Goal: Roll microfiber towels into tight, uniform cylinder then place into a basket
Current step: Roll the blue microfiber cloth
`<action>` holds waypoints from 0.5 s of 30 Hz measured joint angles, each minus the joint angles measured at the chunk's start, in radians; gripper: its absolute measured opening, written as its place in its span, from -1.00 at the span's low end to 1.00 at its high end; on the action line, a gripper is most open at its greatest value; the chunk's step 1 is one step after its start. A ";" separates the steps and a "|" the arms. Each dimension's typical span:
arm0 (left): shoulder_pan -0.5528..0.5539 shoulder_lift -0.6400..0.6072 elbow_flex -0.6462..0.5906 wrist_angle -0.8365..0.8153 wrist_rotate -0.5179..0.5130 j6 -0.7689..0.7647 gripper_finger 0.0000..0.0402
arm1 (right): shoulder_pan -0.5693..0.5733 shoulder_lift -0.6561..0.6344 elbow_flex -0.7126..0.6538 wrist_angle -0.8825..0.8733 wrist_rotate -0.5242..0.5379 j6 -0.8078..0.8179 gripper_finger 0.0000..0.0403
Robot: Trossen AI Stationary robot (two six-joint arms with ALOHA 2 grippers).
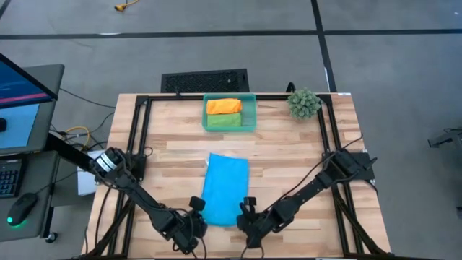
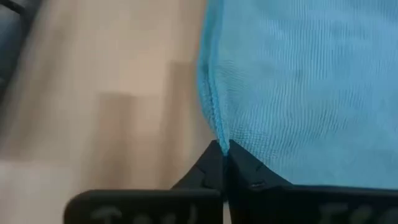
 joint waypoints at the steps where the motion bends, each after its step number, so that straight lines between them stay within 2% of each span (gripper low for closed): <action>1: -0.008 -0.003 0.009 0.001 -0.012 -0.001 -0.97 | 0.006 -0.001 0.015 0.002 0.000 0.000 -0.89; 4: -0.029 -0.013 0.040 -0.005 -0.047 -0.001 -0.98 | 0.025 -0.006 0.061 -0.021 0.001 0.000 -0.86; 9: -0.056 -0.013 0.115 -0.086 -0.073 -0.015 -0.99 | 0.059 -0.006 0.139 -0.065 0.013 -0.002 -0.96; 15: -0.092 -0.013 0.238 -0.247 -0.116 -0.069 -0.99 | 0.105 -0.007 0.233 -0.135 0.050 0.011 -0.90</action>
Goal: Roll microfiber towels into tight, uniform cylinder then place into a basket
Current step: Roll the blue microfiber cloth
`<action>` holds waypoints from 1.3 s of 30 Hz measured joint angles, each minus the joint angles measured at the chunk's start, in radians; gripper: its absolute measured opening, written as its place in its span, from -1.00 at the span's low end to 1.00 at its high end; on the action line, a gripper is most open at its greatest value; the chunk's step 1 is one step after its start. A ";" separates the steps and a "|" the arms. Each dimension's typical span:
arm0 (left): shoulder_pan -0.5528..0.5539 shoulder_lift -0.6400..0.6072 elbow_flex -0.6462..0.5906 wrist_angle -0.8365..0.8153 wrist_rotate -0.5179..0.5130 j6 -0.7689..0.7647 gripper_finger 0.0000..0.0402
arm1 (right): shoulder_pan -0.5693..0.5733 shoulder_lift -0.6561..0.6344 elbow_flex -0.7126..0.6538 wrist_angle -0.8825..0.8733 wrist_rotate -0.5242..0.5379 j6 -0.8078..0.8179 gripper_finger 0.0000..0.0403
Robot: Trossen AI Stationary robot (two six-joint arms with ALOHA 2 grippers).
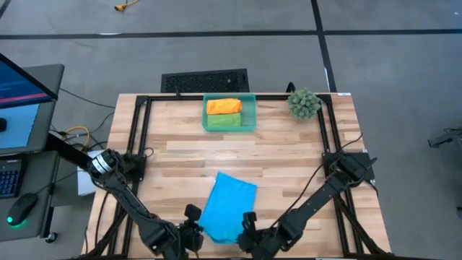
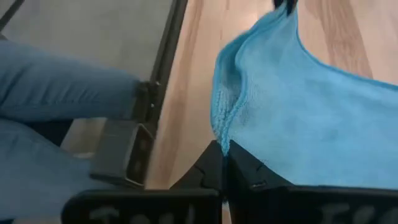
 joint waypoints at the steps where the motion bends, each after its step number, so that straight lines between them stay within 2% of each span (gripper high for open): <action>1: -0.007 0.000 0.024 -0.036 -0.017 -0.018 -0.99 | 0.006 0.000 0.010 -0.011 0.010 0.011 -0.90; 7: -0.039 -0.003 0.133 -0.188 -0.116 -0.085 -1.00 | 0.031 0.000 0.067 -0.058 0.023 0.068 -0.96; 12: -0.009 -0.004 0.133 -0.216 -0.209 -0.060 -1.00 | 0.031 -0.001 0.085 -0.130 0.094 0.128 -0.91; 17: 0.066 -0.004 0.105 -0.233 -0.217 -0.060 -1.00 | 0.009 -0.001 0.086 -0.299 0.143 0.210 -0.97; 22: 0.127 -0.004 0.105 -0.277 -0.249 -0.084 -1.00 | -0.023 -0.001 0.086 -0.437 0.203 0.280 -0.92; 28: 0.205 0.004 0.103 -0.291 -0.239 -0.063 -1.00 | -0.076 -0.002 0.085 -0.577 0.202 0.361 -0.97; 32: 0.264 0.010 0.072 -0.277 -0.247 -0.039 -1.00 | -0.103 -0.002 0.067 -0.620 0.196 0.425 -0.94; 36: 0.315 0.011 -0.009 -0.219 -0.188 -0.036 -1.00 | -0.110 0.000 0.068 -0.621 0.174 0.441 -0.93; 39: 0.330 0.011 -0.053 -0.170 -0.186 -0.036 -1.00 | -0.110 0.000 0.068 -0.624 0.175 0.457 -0.97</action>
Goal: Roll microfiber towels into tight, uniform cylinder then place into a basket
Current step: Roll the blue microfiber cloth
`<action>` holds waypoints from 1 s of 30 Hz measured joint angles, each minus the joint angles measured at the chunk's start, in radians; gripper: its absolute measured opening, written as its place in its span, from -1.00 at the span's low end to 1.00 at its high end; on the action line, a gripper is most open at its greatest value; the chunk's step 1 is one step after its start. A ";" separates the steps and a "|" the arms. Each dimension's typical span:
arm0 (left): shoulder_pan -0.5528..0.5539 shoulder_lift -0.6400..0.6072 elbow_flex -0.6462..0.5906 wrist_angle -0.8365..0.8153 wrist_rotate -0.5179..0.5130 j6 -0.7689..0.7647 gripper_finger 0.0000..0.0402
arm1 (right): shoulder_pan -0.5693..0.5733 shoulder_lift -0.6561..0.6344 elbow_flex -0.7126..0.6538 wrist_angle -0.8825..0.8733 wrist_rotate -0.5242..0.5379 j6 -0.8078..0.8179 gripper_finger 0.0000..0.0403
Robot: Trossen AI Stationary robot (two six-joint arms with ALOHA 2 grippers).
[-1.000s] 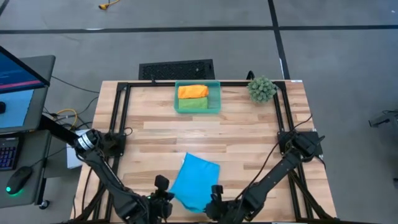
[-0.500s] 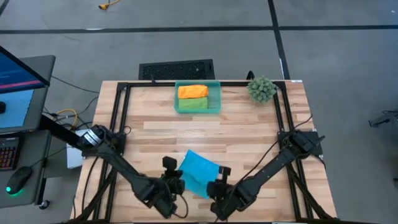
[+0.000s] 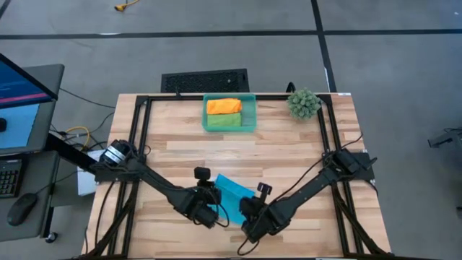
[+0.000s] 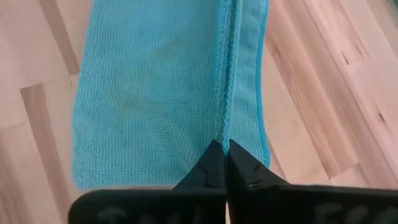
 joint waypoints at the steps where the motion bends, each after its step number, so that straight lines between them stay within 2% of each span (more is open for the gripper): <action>1: 0.004 0.000 -0.010 0.013 0.000 0.000 -1.00 | -0.001 0.000 0.000 0.000 -0.001 0.003 -0.97; 13: 0.019 0.000 -0.037 0.101 0.022 0.058 -0.95 | -0.028 0.002 -0.071 0.008 -0.033 0.079 -0.91; 16: 0.019 0.000 -0.037 0.101 0.050 0.085 -0.83 | -0.032 0.002 -0.073 0.008 -0.034 0.079 -0.81; 25: 0.031 0.000 -0.037 0.109 0.057 0.092 -0.32 | -0.046 0.002 -0.074 -0.005 -0.040 0.079 -0.32; 30: 0.038 0.000 -0.037 0.051 0.062 0.093 -0.17 | -0.046 -0.004 -0.066 -0.057 -0.043 0.081 -0.17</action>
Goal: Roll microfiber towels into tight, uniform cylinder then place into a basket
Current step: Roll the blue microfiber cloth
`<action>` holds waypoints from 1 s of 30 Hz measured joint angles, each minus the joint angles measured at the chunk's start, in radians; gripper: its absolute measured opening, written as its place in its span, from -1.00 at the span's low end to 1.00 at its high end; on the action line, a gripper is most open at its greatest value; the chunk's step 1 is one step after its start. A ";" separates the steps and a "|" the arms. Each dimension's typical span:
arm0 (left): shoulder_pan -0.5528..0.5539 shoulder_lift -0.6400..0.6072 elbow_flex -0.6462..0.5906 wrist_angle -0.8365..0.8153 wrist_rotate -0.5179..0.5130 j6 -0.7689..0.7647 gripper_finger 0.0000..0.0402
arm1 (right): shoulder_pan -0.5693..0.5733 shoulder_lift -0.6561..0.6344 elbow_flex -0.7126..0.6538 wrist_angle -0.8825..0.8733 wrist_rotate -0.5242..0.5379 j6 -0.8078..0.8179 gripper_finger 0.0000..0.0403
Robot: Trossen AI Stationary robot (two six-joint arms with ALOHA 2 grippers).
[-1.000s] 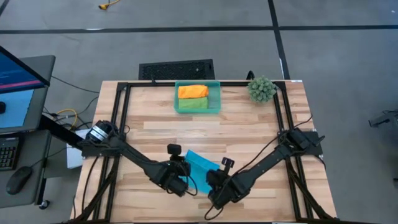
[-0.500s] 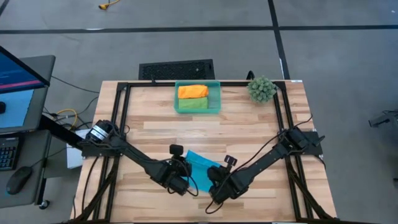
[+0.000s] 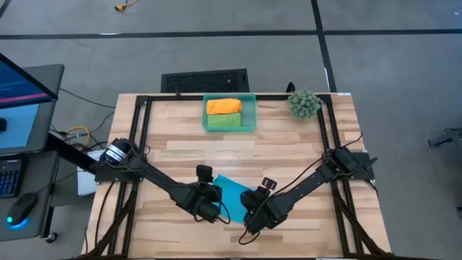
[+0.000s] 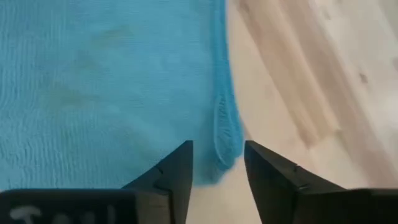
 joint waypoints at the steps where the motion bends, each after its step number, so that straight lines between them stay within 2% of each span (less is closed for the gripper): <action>1: -0.002 0.000 0.000 -0.009 0.005 0.000 -0.16 | 0.001 -0.001 0.011 -0.018 0.005 0.006 -0.16; 12: -0.128 -0.010 0.001 -0.012 -0.005 -0.014 -0.15 | 0.059 -0.003 0.124 -0.179 0.070 0.002 -0.24; 16: -0.187 -0.011 0.011 0.033 -0.022 -0.007 -0.15 | 0.098 -0.002 0.133 -0.050 0.071 -0.104 -0.29; 19: -0.210 -0.011 -0.014 0.166 0.009 0.077 -0.15 | 0.125 0.006 0.129 0.066 0.070 -0.194 -0.31; 22: -0.217 -0.011 -0.049 0.214 0.018 0.140 -0.15 | 0.149 0.020 0.092 0.218 0.071 -0.267 -0.32; 30: -0.219 -0.011 -0.136 0.334 0.052 0.214 -0.15 | 0.172 0.044 0.063 0.246 0.062 -0.249 -0.21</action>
